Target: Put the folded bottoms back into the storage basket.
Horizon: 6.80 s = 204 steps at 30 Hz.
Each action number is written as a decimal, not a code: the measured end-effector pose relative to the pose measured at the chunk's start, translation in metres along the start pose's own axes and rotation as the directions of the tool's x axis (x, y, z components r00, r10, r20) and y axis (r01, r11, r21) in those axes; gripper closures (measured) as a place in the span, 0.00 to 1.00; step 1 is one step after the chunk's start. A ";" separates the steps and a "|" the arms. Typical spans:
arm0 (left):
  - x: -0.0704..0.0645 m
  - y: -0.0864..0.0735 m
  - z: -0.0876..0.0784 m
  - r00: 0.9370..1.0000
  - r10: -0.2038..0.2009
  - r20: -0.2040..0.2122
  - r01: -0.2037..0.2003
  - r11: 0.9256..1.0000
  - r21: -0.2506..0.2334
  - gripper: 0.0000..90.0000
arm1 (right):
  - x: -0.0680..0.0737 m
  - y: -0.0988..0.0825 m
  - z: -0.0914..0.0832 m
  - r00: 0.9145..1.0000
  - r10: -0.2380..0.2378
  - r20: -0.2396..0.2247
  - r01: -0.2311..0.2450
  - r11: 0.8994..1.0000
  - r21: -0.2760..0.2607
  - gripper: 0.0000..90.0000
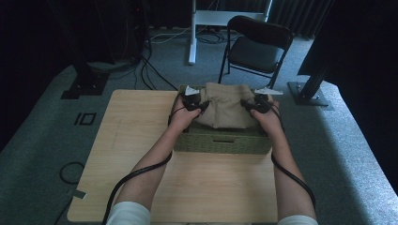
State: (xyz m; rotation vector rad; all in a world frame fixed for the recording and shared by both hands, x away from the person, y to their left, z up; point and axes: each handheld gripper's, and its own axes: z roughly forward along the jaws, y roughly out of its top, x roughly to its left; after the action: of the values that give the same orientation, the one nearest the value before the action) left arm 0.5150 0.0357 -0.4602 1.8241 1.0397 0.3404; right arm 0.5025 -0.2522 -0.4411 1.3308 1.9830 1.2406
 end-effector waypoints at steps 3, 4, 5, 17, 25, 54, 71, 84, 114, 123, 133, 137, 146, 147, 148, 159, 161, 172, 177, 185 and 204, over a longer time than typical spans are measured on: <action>0.001 -0.003 0.006 1.000 -0.005 -0.011 0.005 1.000 0.028 0.87 | -0.004 -0.009 0.012 1.000 0.025 0.009 -0.025 0.999 0.035 0.86; 0.001 -0.004 0.007 1.000 -0.004 -0.014 0.005 0.999 0.038 0.87 | -0.004 -0.011 0.015 1.000 0.026 0.011 -0.026 0.999 0.043 0.86; 0.001 -0.004 0.007 1.000 -0.004 -0.014 0.005 0.999 0.038 0.87 | -0.004 -0.011 0.015 1.000 0.026 0.011 -0.026 0.999 0.043 0.86; 0.009 -0.018 0.028 0.998 -0.004 -0.068 0.015 0.987 0.159 0.87 | -0.007 -0.029 0.042 0.999 0.042 0.022 -0.045 0.989 0.141 0.85; 0.008 -0.027 0.037 0.995 -0.012 -0.100 0.033 0.977 0.212 0.87 | -0.008 -0.035 0.053 0.999 0.026 0.036 -0.033 0.973 0.228 0.84; -0.001 -0.016 0.032 0.996 0.032 -0.083 -0.025 0.996 0.083 0.27 | -0.017 -0.024 0.042 0.995 0.018 0.103 -0.038 0.981 0.189 0.27; -0.011 0.010 0.002 0.998 0.040 -0.049 -0.039 0.999 0.035 0.23 | -0.009 0.002 0.016 0.999 0.028 0.040 -0.032 0.993 0.112 0.19; -0.026 0.021 -0.027 0.998 0.059 -0.012 -0.059 0.998 0.003 0.20 | 0.001 0.010 -0.013 0.999 0.024 0.038 -0.026 0.997 0.068 0.19; -0.050 0.004 -0.085 0.994 0.098 0.057 -0.096 0.995 -0.038 0.20 | 0.022 -0.009 -0.061 0.996 -0.084 -0.014 0.084 0.996 0.013 0.15; -0.058 -0.005 -0.097 0.990 0.135 0.037 -0.133 0.990 -0.051 0.20 | 0.034 -0.019 -0.078 0.994 -0.104 -0.035 0.103 0.995 -0.016 0.14; -0.066 -0.019 -0.108 0.986 0.149 0.076 -0.145 0.988 -0.054 0.20 | 0.036 -0.036 -0.087 0.995 -0.090 -0.048 0.090 0.996 -0.019 0.14; -0.070 -0.026 -0.113 0.983 0.162 0.089 -0.158 0.986 -0.050 0.20 | 0.041 -0.041 -0.095 0.992 -0.124 -0.036 0.123 0.992 -0.029 0.14; -0.078 -0.040 -0.125 0.977 0.181 0.110 -0.174 0.982 -0.066 0.20 | 0.053 -0.056 -0.114 0.989 -0.134 -0.062 0.131 0.990 -0.058 0.14; -0.078 -0.043 -0.126 0.977 0.183 0.112 -0.176 0.982 -0.066 0.20 | 0.054 -0.058 -0.115 0.989 -0.133 -0.060 0.129 0.990 -0.061 0.14; -0.079 -0.046 -0.128 0.976 0.185 0.116 -0.178 0.982 -0.066 0.20 | 0.055 -0.061 -0.117 0.989 -0.136 -0.061 0.132 0.989 -0.063 0.14; -0.084 -0.073 -0.147 0.969 0.211 0.126 -0.204 0.977 -0.067 0.20 | 0.059 -0.095 -0.127 0.983 -0.167 -0.072 0.164 0.985 -0.045 0.14; -0.083 -0.078 -0.149 0.970 0.207 0.128 -0.200 0.978 -0.066 0.20 | 0.059 -0.101 -0.128 0.984 -0.165 -0.066 0.163 0.986 -0.040 0.14; -0.075 -0.114 -0.147 0.970 0.211 0.118 -0.212 0.977 -0.004 0.20 | 0.056 -0.137 -0.125 0.988 -0.141 -0.061 0.142 0.990 0.009 0.14; -0.069 -0.130 -0.148 0.974 0.194 0.115 -0.198 0.980 0.022 0.20 | 0.052 -0.156 -0.119 0.990 -0.135 -0.050 0.137 0.989 0.051 0.14; -0.058 -0.150 -0.148 0.980 0.175 0.095 -0.182 0.981 0.068 0.20 | 0.045 -0.175 -0.117 0.993 -0.118 -0.026 0.120 0.988 0.099 0.15; -0.027 -0.185 -0.167 0.993 0.116 -0.032 -0.111 0.985 0.129 0.20 | 0.035 -0.201 -0.121 0.992 -0.113 0.050 0.103 0.981 0.163 0.15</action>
State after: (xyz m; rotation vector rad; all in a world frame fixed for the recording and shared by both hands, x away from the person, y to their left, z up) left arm 0.3012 0.1468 -0.5302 2.0031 1.0057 0.3875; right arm 0.2970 -0.2992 -0.5499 1.2989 2.1202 0.9985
